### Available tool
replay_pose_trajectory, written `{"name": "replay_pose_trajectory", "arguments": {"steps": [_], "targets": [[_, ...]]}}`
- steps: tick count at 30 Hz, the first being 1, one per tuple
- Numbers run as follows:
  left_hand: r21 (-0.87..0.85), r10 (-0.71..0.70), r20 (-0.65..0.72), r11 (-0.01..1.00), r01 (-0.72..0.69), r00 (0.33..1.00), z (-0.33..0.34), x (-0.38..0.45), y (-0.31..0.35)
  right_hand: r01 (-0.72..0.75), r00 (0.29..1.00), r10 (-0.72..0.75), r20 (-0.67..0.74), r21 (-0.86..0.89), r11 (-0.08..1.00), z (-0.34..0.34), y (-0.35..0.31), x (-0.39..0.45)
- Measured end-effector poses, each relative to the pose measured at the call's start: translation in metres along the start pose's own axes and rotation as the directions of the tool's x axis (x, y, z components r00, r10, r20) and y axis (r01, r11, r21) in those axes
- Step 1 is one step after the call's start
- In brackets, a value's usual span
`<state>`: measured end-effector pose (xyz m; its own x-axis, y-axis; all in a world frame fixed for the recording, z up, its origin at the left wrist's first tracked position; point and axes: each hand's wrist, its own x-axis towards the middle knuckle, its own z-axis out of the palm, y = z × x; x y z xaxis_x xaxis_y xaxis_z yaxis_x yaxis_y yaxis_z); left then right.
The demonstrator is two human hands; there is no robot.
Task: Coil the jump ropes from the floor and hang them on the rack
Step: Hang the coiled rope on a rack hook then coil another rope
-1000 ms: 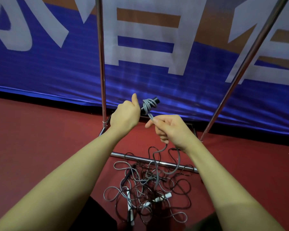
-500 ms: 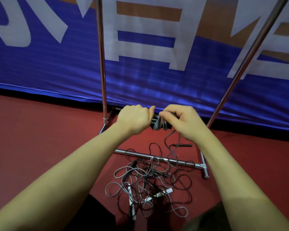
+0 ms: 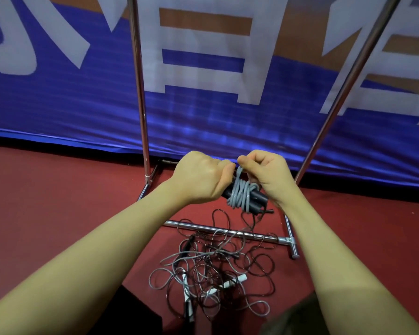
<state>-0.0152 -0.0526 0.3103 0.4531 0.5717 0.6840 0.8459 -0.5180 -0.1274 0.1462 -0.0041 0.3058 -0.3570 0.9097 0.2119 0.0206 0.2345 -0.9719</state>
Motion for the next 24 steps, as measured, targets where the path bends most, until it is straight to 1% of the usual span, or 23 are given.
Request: {"name": "replay_pose_trajectory", "arguments": {"steps": [2,4,6,8,10,12,14,15,17,19,22,24], "targets": [[-0.048,-0.024,-0.021,0.999,0.023,0.999,-0.004,0.002,-0.002,0.011,1.0,-0.011,-0.006,0.054,0.998,0.001,-0.001,0.0],[-0.074,-0.074,-0.037,0.995,0.071,0.997,-0.004,0.002,-0.005,0.016,1.0,-0.016,-0.008,0.063,0.998,0.003,-0.002,0.002],[-0.099,-0.15,-0.067,0.985,0.143,0.986,-0.002,0.0,-0.007,-0.001,1.0,0.002,-0.01,0.077,0.997,0.007,-0.001,0.003],[-0.103,-0.256,-0.095,0.964,0.246,0.962,-0.001,-0.002,-0.008,-0.004,1.0,0.004,-0.004,0.097,0.995,0.01,0.002,0.005],[-0.152,-0.43,-0.092,0.897,0.414,0.898,-0.001,0.001,-0.007,0.015,1.0,-0.015,0.009,0.067,0.998,0.013,0.005,0.005],[-0.222,-0.616,-0.032,0.772,0.595,0.787,-0.001,0.006,-0.007,-0.012,0.997,0.01,0.071,0.036,0.999,0.016,0.008,0.004],[-0.276,-0.746,0.034,0.632,0.724,0.665,0.001,0.009,-0.011,-0.093,0.984,0.09,0.156,0.011,0.996,0.021,0.009,0.002],[-0.296,-0.786,0.06,0.575,0.763,0.615,0.002,0.011,-0.013,-0.117,0.973,0.116,0.199,-0.006,0.993,0.024,0.008,0.0],[-0.304,-0.834,0.1,0.493,0.815,0.542,0.003,0.012,-0.018,-0.113,0.958,0.126,0.257,-0.066,0.991,0.03,0.007,-0.002],[-0.265,-0.859,0.134,0.45,0.853,0.495,0.005,0.013,-0.022,-0.086,0.951,0.117,0.285,-0.122,0.989,0.032,0.003,-0.004],[-0.203,-0.892,0.172,0.384,0.901,0.419,0.005,0.013,-0.023,-0.061,0.943,0.107,0.315,-0.153,0.986,0.033,-0.001,-0.005],[-0.142,-0.902,0.183,0.37,0.918,0.392,0.006,0.013,-0.024,-0.067,0.936,0.113,0.333,-0.147,0.987,0.034,-0.003,-0.007]]}}
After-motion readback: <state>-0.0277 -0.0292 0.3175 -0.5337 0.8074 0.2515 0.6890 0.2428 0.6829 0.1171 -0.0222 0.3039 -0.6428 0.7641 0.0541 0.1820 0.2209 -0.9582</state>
